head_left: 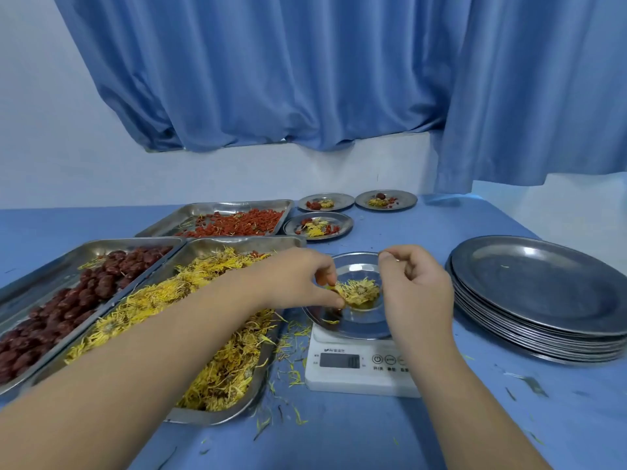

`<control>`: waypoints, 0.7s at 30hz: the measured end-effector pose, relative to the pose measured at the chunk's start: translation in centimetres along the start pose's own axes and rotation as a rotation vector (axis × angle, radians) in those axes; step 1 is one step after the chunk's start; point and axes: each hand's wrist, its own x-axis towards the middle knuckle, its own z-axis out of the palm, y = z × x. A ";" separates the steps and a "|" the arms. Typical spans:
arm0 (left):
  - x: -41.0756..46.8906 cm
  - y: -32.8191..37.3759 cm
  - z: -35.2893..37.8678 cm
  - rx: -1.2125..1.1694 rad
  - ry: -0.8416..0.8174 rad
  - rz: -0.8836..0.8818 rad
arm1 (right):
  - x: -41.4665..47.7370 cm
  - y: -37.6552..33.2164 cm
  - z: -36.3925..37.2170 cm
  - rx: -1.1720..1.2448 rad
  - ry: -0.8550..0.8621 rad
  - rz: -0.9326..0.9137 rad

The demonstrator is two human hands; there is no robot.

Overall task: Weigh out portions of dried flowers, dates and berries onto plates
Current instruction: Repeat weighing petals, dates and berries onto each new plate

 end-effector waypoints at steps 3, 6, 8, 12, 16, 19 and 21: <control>-0.4 -0.2 -0.3 -0.054 0.016 -0.029 | -0.1 -0.3 -0.1 0.008 0.006 0.014; -0.8 -0.6 -1.2 -0.084 0.030 -0.066 | -0.5 -0.7 0.2 0.103 0.019 0.090; -1.0 -1.3 -2.2 -0.077 0.032 -0.097 | -0.8 -0.9 0.6 0.222 -0.005 0.193; -0.9 -4.3 -4.7 -0.071 0.085 -0.202 | 0.7 -1.9 1.5 0.266 -0.191 0.303; 0.0 -8.8 -5.7 -0.085 0.200 -0.342 | 5.1 -3.3 2.2 0.067 -0.452 0.269; 1.4 -12.6 -5.4 -0.119 0.298 -0.459 | 7.8 -3.4 3.0 -0.108 -0.621 0.220; 2.4 -14.8 -5.2 -0.168 0.342 -0.522 | 9.1 -2.9 3.5 -0.217 -0.649 0.185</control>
